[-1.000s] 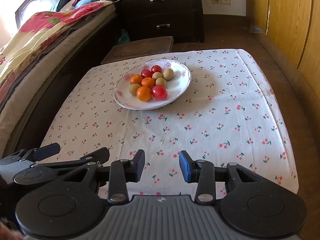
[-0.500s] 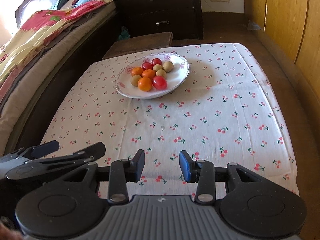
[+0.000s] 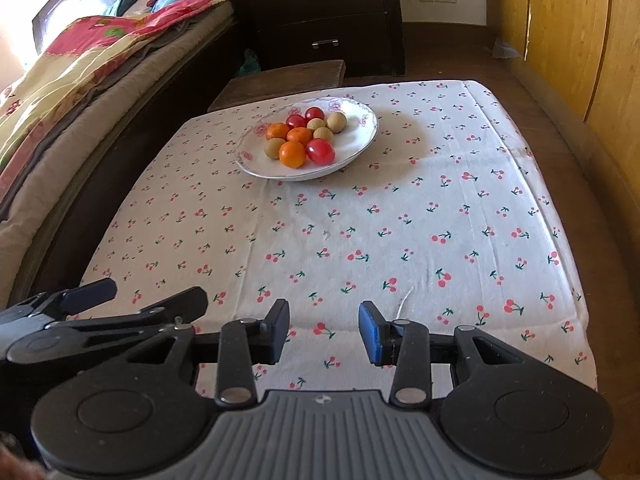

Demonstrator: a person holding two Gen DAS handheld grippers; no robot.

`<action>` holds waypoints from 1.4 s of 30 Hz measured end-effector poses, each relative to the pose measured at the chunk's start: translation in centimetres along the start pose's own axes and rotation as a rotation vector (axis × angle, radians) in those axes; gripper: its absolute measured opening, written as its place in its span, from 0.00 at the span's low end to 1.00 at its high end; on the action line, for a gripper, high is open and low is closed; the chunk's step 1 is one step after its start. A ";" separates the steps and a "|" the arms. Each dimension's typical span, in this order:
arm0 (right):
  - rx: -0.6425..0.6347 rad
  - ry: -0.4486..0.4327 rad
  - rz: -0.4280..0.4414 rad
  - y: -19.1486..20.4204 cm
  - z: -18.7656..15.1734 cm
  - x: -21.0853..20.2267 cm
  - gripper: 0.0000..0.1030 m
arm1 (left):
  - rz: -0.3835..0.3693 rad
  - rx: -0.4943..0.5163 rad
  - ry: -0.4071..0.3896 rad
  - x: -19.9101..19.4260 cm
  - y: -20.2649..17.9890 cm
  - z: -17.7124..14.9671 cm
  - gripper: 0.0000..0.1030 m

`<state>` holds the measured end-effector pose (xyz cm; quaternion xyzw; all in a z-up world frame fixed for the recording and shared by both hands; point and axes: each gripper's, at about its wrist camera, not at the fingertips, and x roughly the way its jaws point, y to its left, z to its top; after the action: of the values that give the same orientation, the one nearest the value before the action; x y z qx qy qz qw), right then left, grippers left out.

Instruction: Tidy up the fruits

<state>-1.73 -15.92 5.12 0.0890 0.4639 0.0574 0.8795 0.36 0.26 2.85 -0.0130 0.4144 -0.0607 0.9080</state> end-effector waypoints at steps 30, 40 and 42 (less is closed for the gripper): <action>0.004 -0.001 0.033 0.1 -0.4 0.1 0.40 | 0.041 0.006 -0.007 -0.5 0.0 -0.3 1.00; 0.014 0.004 0.031 -0.2 -0.3 0.2 0.44 | 0.074 0.018 0.001 -0.2 -0.2 -0.3 1.00; 0.017 0.003 0.031 -0.3 -0.2 0.2 0.44 | 0.080 0.007 0.010 0.0 -0.1 -0.3 1.00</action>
<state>-1.79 -16.20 4.75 0.1037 0.4644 0.0671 0.8770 0.11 0.13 2.73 0.0072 0.4188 -0.0258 0.9077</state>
